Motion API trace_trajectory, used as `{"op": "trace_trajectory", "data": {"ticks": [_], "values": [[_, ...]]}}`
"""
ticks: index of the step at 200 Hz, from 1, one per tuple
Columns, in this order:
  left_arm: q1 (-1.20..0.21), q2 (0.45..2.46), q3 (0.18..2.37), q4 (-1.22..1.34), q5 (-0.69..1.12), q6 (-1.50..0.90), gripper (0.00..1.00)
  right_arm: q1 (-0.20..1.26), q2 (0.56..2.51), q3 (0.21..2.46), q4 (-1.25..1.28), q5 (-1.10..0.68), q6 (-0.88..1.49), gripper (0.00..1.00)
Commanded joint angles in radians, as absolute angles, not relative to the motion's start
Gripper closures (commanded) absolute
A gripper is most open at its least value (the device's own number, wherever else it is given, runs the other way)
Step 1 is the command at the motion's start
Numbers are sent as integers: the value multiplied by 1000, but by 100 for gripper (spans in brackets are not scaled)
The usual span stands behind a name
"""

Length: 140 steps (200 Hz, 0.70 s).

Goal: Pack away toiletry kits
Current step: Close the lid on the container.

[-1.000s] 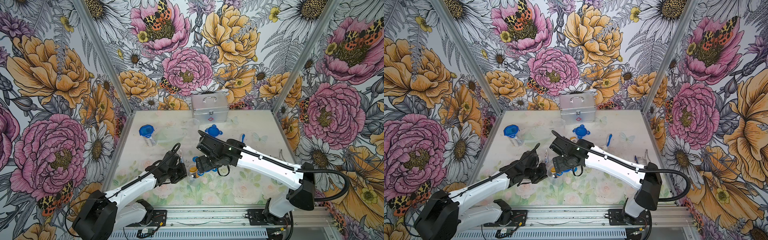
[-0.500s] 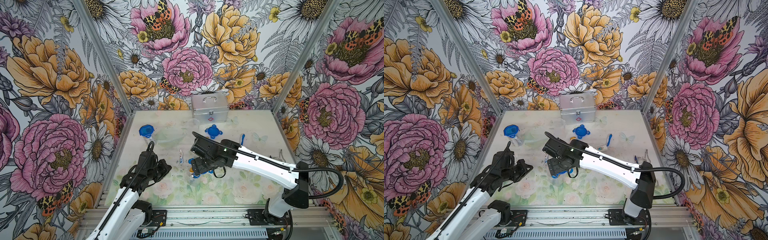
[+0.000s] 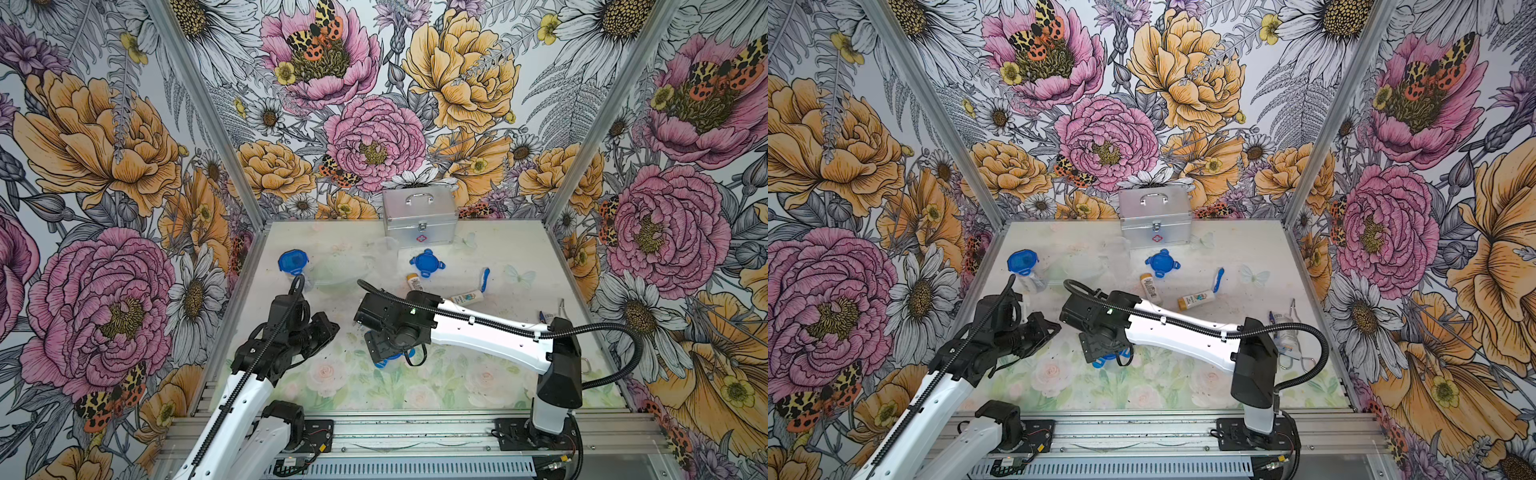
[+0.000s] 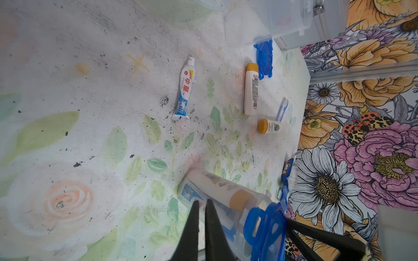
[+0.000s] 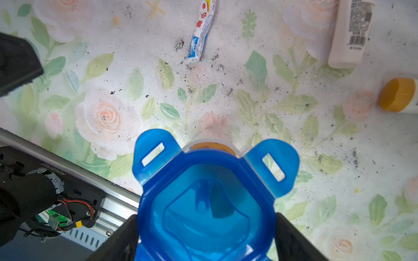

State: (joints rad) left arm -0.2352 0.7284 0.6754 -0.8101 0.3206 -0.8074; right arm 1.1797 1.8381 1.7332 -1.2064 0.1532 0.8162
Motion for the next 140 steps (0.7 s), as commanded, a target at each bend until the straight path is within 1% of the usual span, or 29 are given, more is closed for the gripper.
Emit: {"op": "trace_trajectory", "data": {"ticks": [1,51,140], "values": [[-256,722,709,-830,295,-773,90,1188,1850,1766,-1220,199,841,31],[-262,740,727,-832,280,-758,88,1189,1865,1758,-1221,204,820,30],[-262,746,714,-834,286,-764,88,1191,1861,1745,-1192,220,784,28]]}}
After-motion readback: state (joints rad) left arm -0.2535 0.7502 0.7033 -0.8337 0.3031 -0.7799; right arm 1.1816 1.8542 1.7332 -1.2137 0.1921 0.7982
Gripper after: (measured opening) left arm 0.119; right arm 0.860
